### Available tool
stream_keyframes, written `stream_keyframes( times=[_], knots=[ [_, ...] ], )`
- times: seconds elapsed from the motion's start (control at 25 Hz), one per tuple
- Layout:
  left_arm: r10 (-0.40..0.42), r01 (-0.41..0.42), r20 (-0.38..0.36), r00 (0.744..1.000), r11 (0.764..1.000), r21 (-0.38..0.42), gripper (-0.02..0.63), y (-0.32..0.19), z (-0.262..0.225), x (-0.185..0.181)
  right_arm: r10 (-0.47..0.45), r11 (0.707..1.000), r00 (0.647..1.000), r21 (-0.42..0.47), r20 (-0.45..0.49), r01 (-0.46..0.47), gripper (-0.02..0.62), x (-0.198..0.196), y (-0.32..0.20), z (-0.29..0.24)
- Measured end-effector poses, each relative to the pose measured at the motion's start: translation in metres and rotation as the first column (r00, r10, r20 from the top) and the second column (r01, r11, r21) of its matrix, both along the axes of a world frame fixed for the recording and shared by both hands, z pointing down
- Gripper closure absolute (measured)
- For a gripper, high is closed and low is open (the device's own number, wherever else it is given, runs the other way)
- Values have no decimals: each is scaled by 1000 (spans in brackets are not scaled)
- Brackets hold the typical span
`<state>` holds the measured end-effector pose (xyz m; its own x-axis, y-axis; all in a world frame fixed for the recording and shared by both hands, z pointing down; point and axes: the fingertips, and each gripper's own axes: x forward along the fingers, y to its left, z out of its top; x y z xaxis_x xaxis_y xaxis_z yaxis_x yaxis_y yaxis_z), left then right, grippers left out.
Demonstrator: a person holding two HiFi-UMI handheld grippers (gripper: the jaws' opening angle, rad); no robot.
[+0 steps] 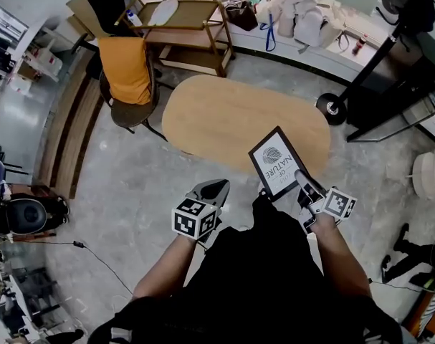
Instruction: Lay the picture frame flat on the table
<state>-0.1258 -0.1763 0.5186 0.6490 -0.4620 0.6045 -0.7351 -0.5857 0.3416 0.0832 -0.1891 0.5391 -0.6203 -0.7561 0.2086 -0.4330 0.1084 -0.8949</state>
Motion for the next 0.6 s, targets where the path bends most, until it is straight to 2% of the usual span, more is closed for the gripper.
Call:
stream_keyframes(
  times=[0.12,0.16,0.24,0.36,0.48,0.6],
  knots=[
    [10,-11,42,999,1000,14,601,-50,5,13,-11,1000,999,-2,32,11,548,11,-48,15],
    [10,-11,61,998,1000,15,601,-65,9,17,-12,999,999,-30,30,13,548,17,-61,25],
    [4,-5,89,996,1000,9,601,-92,13,25,-17,994,1000,-105,-16,15,548,33,-83,48],
    [4,-4,93,996,1000,2,601,-127,17,41,-34,989,998,-143,-57,25,548,56,-119,69],
    [23,-22,105,994,1000,-19,601,-148,25,47,-4,982,997,-191,-75,-11,548,69,-147,99],
    [66,-61,115,991,997,-47,601,-160,34,50,60,955,996,-286,-67,-77,546,76,-154,145]
  ],
)
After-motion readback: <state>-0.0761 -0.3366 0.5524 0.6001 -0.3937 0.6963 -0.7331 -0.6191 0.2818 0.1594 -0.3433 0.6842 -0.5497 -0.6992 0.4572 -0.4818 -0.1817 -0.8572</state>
